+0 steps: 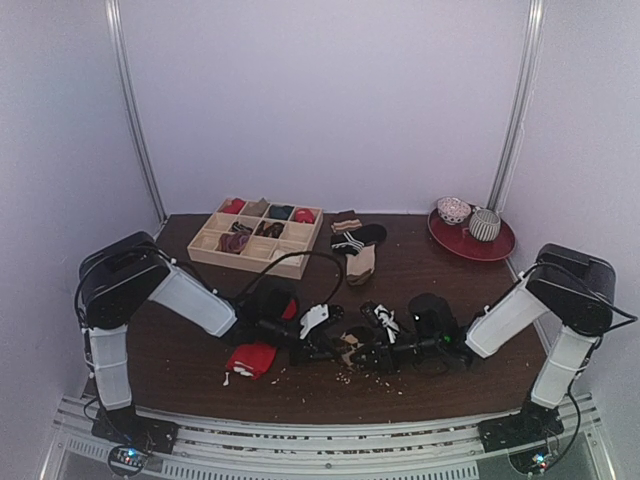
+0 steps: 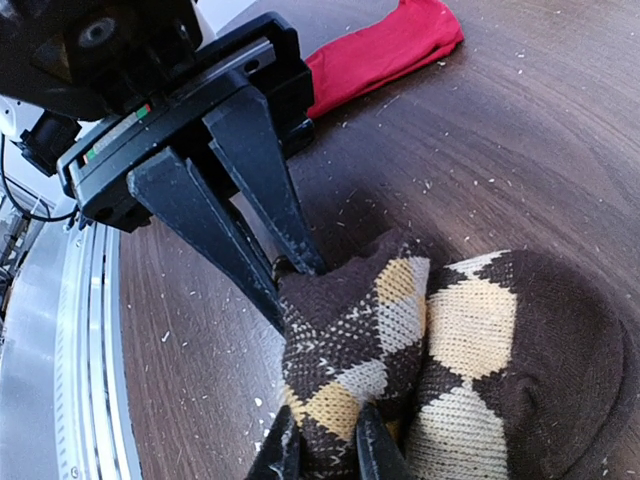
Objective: Roll the socks
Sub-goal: Roll a pair of socks at the center of the board.
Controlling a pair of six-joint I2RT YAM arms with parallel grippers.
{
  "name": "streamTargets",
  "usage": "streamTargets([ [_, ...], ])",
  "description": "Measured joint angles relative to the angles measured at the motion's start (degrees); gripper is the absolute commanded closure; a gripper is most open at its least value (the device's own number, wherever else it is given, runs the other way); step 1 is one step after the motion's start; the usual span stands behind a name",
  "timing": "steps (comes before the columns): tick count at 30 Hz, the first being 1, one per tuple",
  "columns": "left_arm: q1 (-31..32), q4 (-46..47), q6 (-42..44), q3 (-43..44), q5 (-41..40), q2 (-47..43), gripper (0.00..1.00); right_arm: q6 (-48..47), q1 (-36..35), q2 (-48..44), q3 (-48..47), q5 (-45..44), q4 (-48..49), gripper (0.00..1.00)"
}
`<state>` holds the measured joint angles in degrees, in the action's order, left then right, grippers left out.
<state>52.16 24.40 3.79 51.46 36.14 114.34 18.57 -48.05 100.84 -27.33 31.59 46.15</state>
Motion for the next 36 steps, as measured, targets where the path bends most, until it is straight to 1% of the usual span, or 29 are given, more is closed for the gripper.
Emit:
streamTargets([
  [4, -0.3, -2.7, -0.7, 0.8, 1.9, -0.2, 1.0, -2.4, 0.7, -0.7, -2.5, 2.0, -6.2, 0.9],
  [5, -0.3, -3.3, -0.8, 0.8, 2.1, -0.4, 0.81, -2.8, 1.0, -0.4, -3.0, 3.1, -7.0, 0.9],
  [6, -0.3, -4.1, -0.8, 0.6, 2.1, -1.0, 0.67, -3.5, 1.3, 0.0, -3.5, 4.4, -7.5, 0.9],
  [9, 1.1, -5.2, -0.7, -1.9, 0.3, -4.1, 0.5, -4.1, 1.8, 1.6, -4.6, 8.0, -7.6, 0.9],
  [11, 2.6, -5.1, -0.9, -4.0, -1.2, -6.2, 0.35, -4.5, 1.9, 2.0, -4.6, 9.6, -7.2, 0.9],
  [12, 3.2, -5.0, -0.8, -4.4, -1.8, -6.6, 0.32, -4.7, 1.9, 2.0, -4.5, 9.9, -7.2, 0.9],
  [16, 4.1, -4.5, 0.4, -4.4, -3.6, -6.7, 0.28, -5.7, 1.9, 1.5, -4.7, 10.1, -8.4, 0.9],
  [21, 5.0, -4.3, 2.6, -4.9, -7.7, -8.1, 0.25, -7.4, 1.9, 0.8, -5.2, 10.0, -10.7, 0.9],
  [23, 5.2, -3.8, 3.7, -6.3, -10.1, -11.2, 0.25, -8.0, 1.9, 0.7, -5.4, 10.0, -11.3, 0.9],
  [30, 5.3, 1.7, 4.9, -8.1, -12.0, -20.1, 0.26, -8.9, 1.8, 0.7, -5.7, 10.1, -12.1, 0.9],
  [33, 5.3, 3.2, 4.9, -8.2, -11.9, -19.4, 0.29, -9.2, 1.8, 0.7, -5.9, 10.1, -12.4, 0.9],
  [36, 5.3, 3.1, 5.2, -8.2, -11.6, -16.5, 0.31, -9.4, 1.8, 0.7, -6.0, 10.2, -12.8, 0.9],
])
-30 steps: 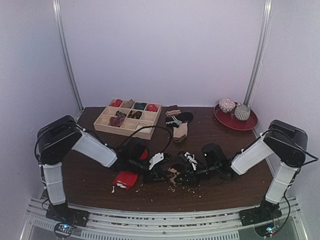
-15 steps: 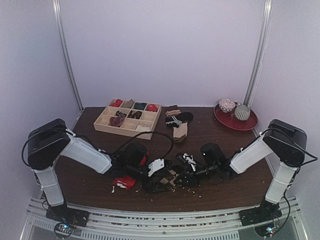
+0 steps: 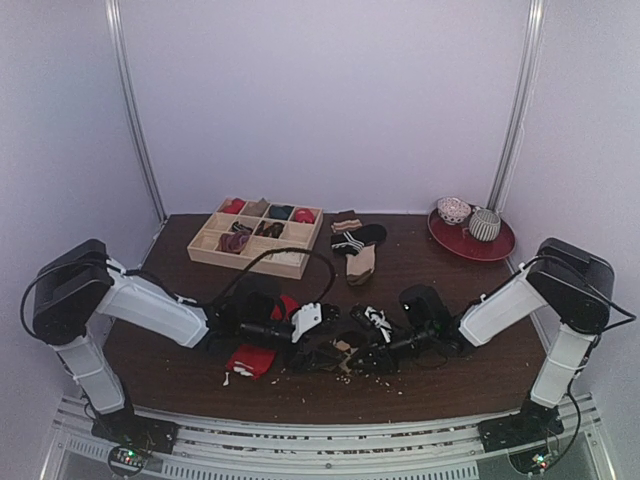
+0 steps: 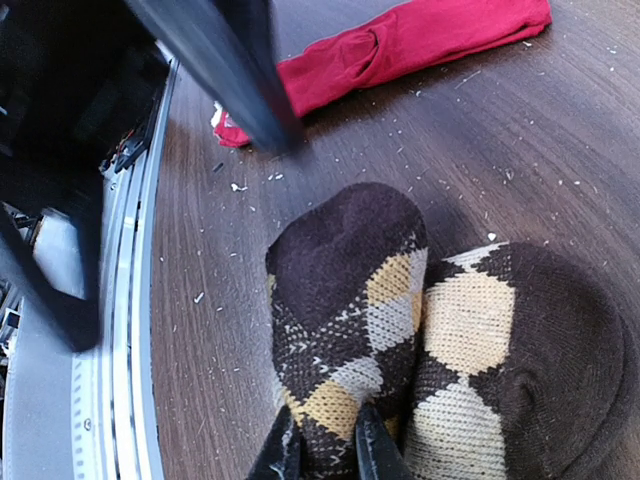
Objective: Roll the socks
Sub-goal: Roll a pair of socks at the center of the board.
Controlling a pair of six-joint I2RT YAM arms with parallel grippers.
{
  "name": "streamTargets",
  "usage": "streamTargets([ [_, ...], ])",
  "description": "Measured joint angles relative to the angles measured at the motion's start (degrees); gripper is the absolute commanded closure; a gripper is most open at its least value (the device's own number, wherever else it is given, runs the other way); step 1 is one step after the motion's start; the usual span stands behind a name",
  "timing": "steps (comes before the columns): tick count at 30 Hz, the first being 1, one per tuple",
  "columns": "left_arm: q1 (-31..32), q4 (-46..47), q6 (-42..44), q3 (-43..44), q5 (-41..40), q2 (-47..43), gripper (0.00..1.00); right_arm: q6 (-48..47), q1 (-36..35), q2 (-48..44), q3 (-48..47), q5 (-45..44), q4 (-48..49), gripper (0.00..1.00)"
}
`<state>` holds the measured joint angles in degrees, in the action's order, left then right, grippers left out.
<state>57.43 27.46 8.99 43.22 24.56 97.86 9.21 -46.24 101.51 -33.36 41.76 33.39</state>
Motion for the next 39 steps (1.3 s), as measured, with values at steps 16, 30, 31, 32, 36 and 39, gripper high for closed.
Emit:
streamTargets([
  [16, -0.1, -2.2, 0.7, 2.2, 2.2, 9.6, 0.37, -0.3, 0.0, 0.0, -0.8, 0.2, -1.7, 0.9],
  [30, -0.4, -5.7, 2.5, 5.8, 2.9, 11.7, 1.0, -0.3, 1.5, 0.5, -2.1, 3.2, -4.4, 0.87],
  [31, -0.4, -5.6, 2.3, 5.8, 3.0, 11.7, 1.0, -0.3, 1.6, 0.5, -2.1, 3.5, -4.6, 0.83],
  [32, -0.4, -5.6, 2.1, 5.8, 3.1, 11.7, 1.0, -0.3, 1.6, 0.5, -2.1, 3.5, -4.8, 0.8],
  [36, -0.4, -7.4, -0.4, 7.0, 3.2, 11.9, 1.0, 0.3, 1.6, -1.1, -1.2, 1.9, -4.5, 0.62],
  [39, 0.2, -13.4, -2.9, 13.0, 4.1, 14.3, 1.0, 1.2, 1.2, -6.2, 2.6, -3.0, -5.1, 0.58],
])
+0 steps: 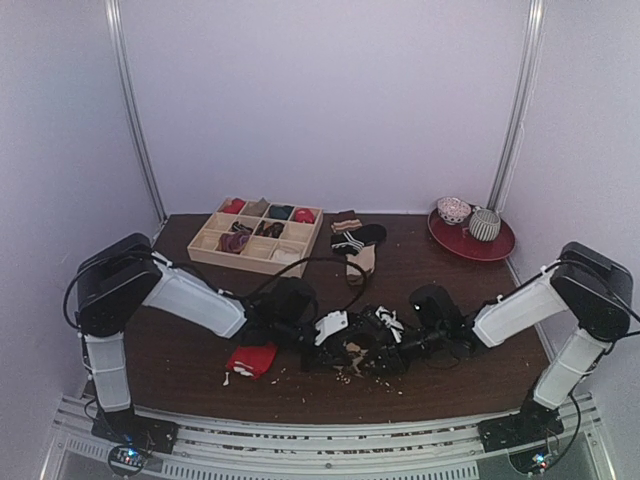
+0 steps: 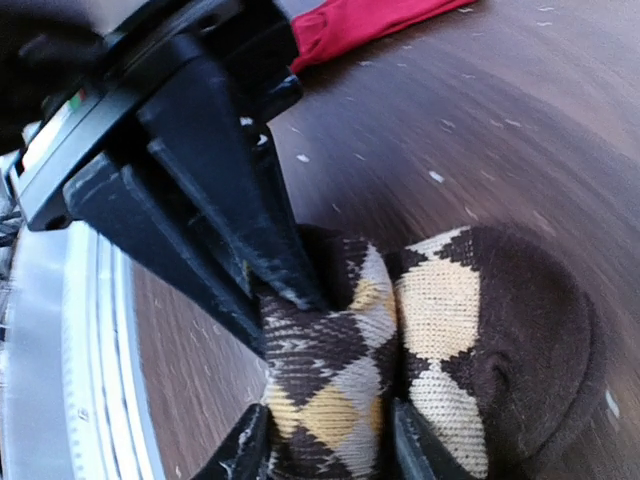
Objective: Roll the socks
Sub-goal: Roll a pair of socks at the center of the board.
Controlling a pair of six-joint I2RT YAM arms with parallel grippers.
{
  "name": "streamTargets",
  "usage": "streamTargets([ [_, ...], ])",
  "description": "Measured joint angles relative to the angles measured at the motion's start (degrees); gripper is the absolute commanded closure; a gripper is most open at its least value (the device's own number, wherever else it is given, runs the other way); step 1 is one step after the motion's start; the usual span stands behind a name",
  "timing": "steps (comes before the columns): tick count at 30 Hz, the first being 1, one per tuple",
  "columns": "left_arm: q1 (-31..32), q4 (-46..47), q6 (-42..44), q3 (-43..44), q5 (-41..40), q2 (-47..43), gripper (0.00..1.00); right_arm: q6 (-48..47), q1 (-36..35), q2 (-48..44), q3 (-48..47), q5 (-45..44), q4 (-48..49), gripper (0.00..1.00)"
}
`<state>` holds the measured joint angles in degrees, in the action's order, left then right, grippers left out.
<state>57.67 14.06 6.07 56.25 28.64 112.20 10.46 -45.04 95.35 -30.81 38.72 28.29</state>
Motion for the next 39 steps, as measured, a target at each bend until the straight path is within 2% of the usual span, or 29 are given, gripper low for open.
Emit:
streamTargets([
  [5, 0.4, -11.8, -5.4, 11.4, 2.3, 5.1, 1.0, -0.3, -0.7, -15.1, 7.6, -12.9, -1.2, 0.4],
  [7, 0.0, -15.0, -7.2, 13.5, 3.9, 6.1, 1.0, -1.8, -1.8, -22.4, 10.6, -18.0, 0.1, 0.38],
  [10, -0.8, -19.4, -9.0, 16.7, 6.4, 7.7, 1.0, -5.5, -5.6, -28.5, 13.7, -24.0, 2.9, 0.36],
  [13, -1.3, -22.7, -9.6, 19.1, 7.9, 8.9, 1.0, -8.9, -10.1, -28.5, 14.9, -29.0, 4.1, 0.34],
  [17, -1.8, -26.5, -9.7, 22.1, 9.7, 10.5, 1.0, -13.0, -16.1, -23.5, 15.0, -35.4, 4.9, 0.34],
  [26, -2.1, -29.4, -9.6, 24.2, 10.5, 11.5, 1.0, -16.5, -17.2, -15.6, 13.9, -41.7, 7.4, 0.35],
  [28, -2.2, -29.5, -9.6, 24.2, 10.8, 11.5, 1.0, -16.6, -17.3, -14.1, 13.3, -41.9, 8.5, 0.37],
  [30, -2.2, -29.5, -9.6, 24.2, 10.9, 11.6, 1.0, -16.7, -17.3, -13.0, 13.1, -41.9, 9.2, 0.43],
  [37, -2.3, -30.0, -9.4, 24.6, 11.1, 11.8, 1.0, -15.5, -17.3, -9.2, 11.5, -41.2, 9.7, 0.78],
  [39, -2.4, -30.7, -9.3, 24.9, 11.2, 11.9, 0.92, -13.6, -17.3, -8.1, 11.2, -40.8, 10.5, 0.84],
])
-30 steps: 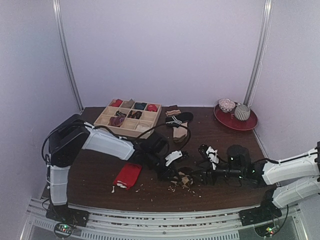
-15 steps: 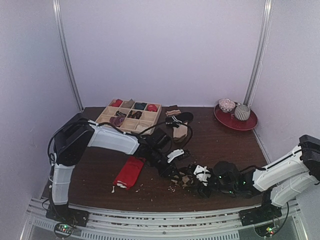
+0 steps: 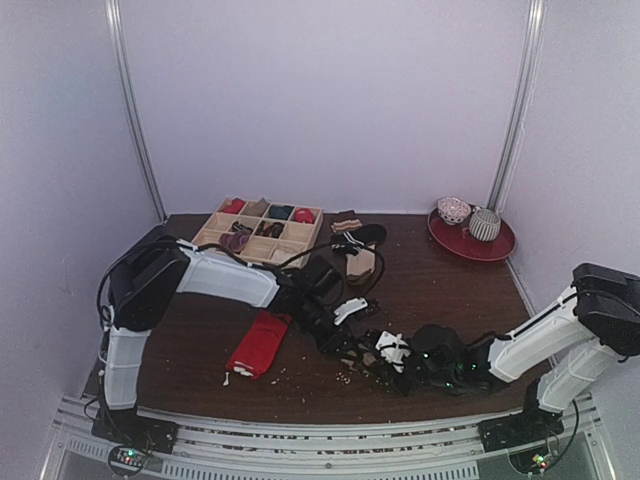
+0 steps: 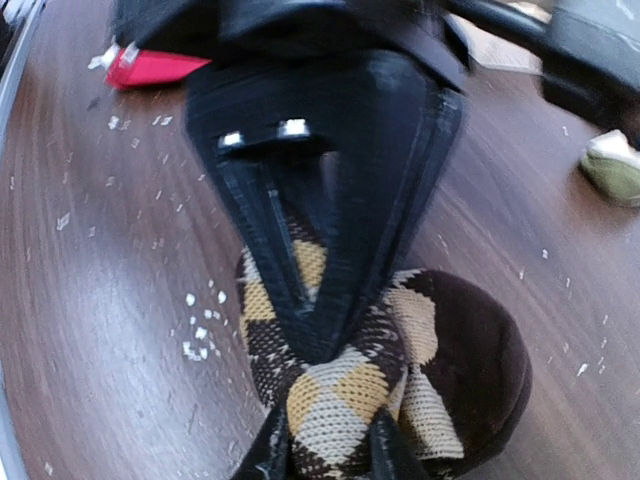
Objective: Roll the socks
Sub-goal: Roll a pair of socks at the center of the board.
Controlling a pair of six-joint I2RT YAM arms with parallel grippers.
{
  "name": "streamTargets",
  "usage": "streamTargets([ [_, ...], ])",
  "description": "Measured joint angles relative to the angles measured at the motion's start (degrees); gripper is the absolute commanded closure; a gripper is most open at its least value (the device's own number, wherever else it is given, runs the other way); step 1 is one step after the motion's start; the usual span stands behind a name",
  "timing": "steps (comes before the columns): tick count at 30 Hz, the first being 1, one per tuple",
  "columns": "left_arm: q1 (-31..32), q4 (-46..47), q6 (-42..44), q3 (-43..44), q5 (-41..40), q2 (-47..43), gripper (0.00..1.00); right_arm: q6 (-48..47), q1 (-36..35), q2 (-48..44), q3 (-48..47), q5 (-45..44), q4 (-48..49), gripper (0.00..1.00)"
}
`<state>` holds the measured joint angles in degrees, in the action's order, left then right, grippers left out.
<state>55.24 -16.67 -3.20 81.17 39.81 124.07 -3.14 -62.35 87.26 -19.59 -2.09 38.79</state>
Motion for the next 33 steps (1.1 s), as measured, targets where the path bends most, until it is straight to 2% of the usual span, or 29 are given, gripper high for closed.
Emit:
streamTargets([
  [2, -0.2, -1.0, 0.2, 0.5, -0.3, 0.0, 0.78, 1.8, 0.1, 0.5, 0.0, 0.3, 0.8, 0.87],
  [3, -0.2, -1.6, 0.3, 0.9, -0.7, 0.0, 0.57, 3.3, 0.4, 0.9, 0.0, 0.7, 1.4, 0.88],
  [4, -0.2, -1.8, 0.5, 1.0, -1.2, -0.1, 0.42, 4.9, 0.6, 1.2, 0.1, 1.2, 2.1, 0.88],
  [5, -0.2, -1.7, 0.6, 1.0, -2.0, -0.4, 0.32, 6.3, 0.9, 1.4, 0.3, 1.7, 2.7, 0.88],
  [6, -0.1, -1.6, 0.5, 0.9, -3.2, -1.0, 0.13, 8.0, 1.3, 1.6, 0.8, 2.5, 4.0, 0.88],
  [7, 0.0, -1.4, 0.5, 0.6, -5.0, -1.7, 0.03, 9.6, 1.9, 1.8, 1.4, 3.4, 5.5, 0.88],
  [11, 0.5, 0.9, 1.2, -4.8, -11.3, -6.0, 0.02, 15.6, 4.2, 2.2, 3.5, 7.6, 9.7, 0.88],
  [14, 0.6, 6.8, 2.8, -13.2, -13.0, -12.6, 0.02, 19.1, 6.4, 2.8, 3.9, 11.6, 11.2, 0.88],
  [17, 0.6, 17.7, 5.1, -23.3, -12.0, -20.4, 0.03, 22.7, 9.5, 4.5, 4.0, 17.8, 13.2, 0.88],
  [20, 0.7, 28.8, 6.3, -29.6, -10.4, -23.1, 0.04, 24.9, 11.5, 7.1, 3.8, 22.7, 15.6, 0.88],
  [27, 0.7, 38.1, 8.9, -29.2, -7.8, -16.7, 0.11, 27.8, 12.9, 13.3, 1.3, 31.6, 20.9, 0.89],
  [33, 0.7, 38.5, 9.7, -27.8, -5.0, -12.0, 0.28, 28.4, 13.6, 14.8, 0.2, 35.3, 21.2, 0.88],
])
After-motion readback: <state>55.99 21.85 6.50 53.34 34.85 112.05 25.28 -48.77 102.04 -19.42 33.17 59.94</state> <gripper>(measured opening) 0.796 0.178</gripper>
